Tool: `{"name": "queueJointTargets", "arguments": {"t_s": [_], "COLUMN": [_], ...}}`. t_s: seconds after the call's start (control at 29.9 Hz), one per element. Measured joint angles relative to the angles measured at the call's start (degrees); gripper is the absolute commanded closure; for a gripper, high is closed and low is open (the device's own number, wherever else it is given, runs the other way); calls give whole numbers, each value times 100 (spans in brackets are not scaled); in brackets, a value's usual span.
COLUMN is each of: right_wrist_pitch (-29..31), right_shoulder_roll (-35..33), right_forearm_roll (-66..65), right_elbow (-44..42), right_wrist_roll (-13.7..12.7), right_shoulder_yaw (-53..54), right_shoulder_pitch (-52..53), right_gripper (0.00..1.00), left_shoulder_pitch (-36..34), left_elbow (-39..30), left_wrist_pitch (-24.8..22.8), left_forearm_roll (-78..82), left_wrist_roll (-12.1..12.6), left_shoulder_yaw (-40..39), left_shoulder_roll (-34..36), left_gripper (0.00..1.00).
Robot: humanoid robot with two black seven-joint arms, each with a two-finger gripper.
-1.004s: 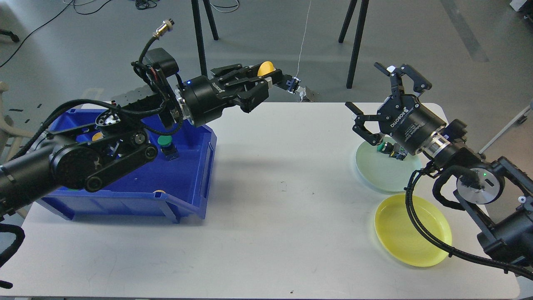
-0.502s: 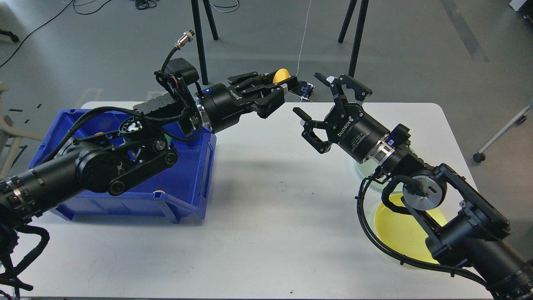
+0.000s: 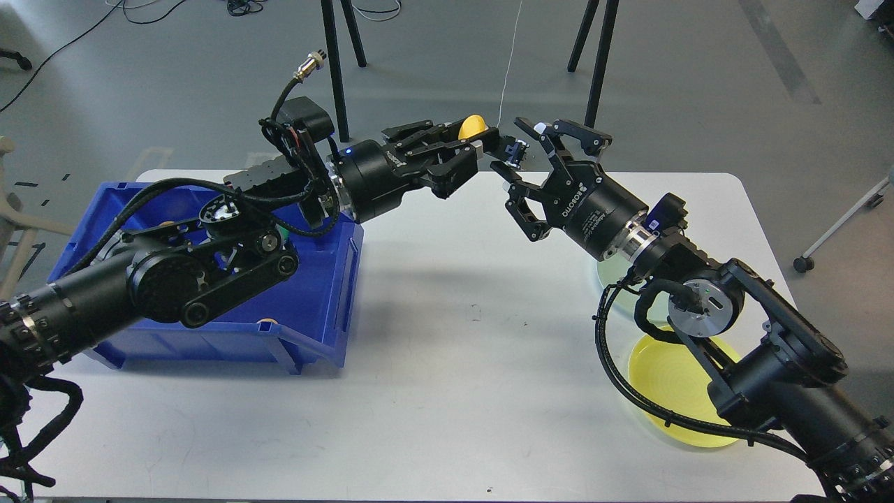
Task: Pass button and place on color plate
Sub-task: 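Grasp the yellow button with the right gripper and release the left gripper, then carry the yellow button with the right gripper down onto the yellow plate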
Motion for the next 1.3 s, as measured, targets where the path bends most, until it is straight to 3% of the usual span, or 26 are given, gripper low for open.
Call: {"name": "queueJointTargets", "arguments": {"t_s": [0.13,0.37,0.54,0.74,0.84,1.3], "right_wrist_pitch": [-17,-3,12,20,20,21], "right_shoulder_roll": [12,39,39,32,24,-32], "right_forearm_roll": [1,1,-2,-2,-3,2], "right_elbow": [-49,-51,-50,-49,-47,-35], "right_wrist_roll": [-15,-27,-28,-27,-27,-17], "right_shoulder_yaw": [6,1,-1,0,0,34], "right_shoulder_pitch": [7,25,65,68,69,34], "right_gripper": [70,73,89,89,89,88], "left_shoulder_pitch": [-1,-6,-25,-25,-25,-30], "left_elbow": [0,0,0,-5,-7,-9], "left_wrist_pitch": [-1,-2,-9,-10,-10,31], "left_forearm_roll": [1,2,2,3,0,-25], "left_wrist_roll": [0,-1,-2,-13,-16,-54], "left_shoulder_yaw": [0,3,7,2,1,-48], "left_shoulder_roll": [7,22,24,9,5,7], "left_gripper": [71,71,69,57,38,18]}}
